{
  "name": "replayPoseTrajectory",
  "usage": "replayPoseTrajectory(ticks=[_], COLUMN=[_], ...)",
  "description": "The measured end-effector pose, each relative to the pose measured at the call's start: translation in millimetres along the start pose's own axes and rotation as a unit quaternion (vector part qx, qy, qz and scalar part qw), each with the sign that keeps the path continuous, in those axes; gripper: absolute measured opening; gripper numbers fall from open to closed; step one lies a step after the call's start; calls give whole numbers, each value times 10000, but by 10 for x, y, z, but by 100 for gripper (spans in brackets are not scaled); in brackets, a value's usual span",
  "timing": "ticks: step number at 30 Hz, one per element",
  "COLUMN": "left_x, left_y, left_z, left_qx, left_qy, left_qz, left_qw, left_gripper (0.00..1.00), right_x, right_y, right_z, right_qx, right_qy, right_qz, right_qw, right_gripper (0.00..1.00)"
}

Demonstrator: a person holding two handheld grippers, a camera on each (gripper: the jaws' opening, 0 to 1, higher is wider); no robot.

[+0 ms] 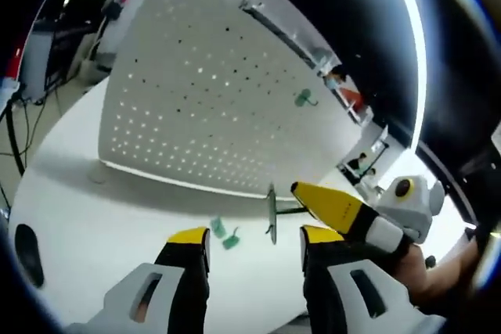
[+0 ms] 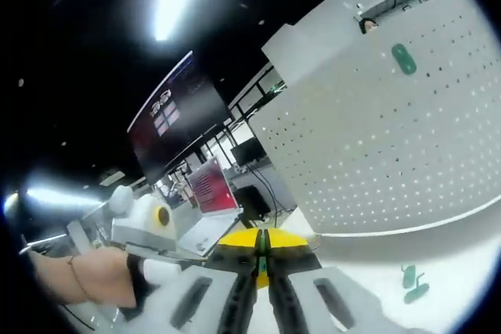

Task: Insert the hook assembly into the mounting plate slot until the hook locks in place.

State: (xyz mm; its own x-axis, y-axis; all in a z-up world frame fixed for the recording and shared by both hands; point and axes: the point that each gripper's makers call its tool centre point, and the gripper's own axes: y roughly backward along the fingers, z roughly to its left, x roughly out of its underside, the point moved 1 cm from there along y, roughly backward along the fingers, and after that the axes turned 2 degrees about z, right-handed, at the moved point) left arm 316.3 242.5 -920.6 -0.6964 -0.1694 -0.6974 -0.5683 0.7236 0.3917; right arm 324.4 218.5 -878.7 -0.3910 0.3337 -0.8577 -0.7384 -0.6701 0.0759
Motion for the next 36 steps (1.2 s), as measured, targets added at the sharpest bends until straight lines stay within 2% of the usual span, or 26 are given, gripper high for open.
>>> replayPoseTrajectory(ticks=[5,9,13,22,26,33,36], left_x=[23,59,78,99,114,111,93], left_y=[12,4,9,32,36,38,44], left_z=[-43,-53,-77,-55,-59,-56,-52], left_qx=[146,242,348,320,312,182,77], left_qy=[-26,63,113,67,30,-193,-457], left_qz=[9,35,30,43,49,66,59], left_qw=[9999,9997,9993,9995,9995,9996,9989], left_gripper=[29,21,9,4,3,1,1], right_x=[46,66,88,109,123,131,133], right_y=[-15,-25,-30,2,15,17,19], right_z=[43,63,86,150,180,175,177], right_qx=[-66,-90,-126,-184,-172,-96,-62], right_qy=[2,10,37,139,313,414,533], right_qz=[29,22,43,32,70,95,158], right_qw=[10000,10000,9999,9997,9993,9991,9984], right_gripper=[0,0,0,0,0,0,1])
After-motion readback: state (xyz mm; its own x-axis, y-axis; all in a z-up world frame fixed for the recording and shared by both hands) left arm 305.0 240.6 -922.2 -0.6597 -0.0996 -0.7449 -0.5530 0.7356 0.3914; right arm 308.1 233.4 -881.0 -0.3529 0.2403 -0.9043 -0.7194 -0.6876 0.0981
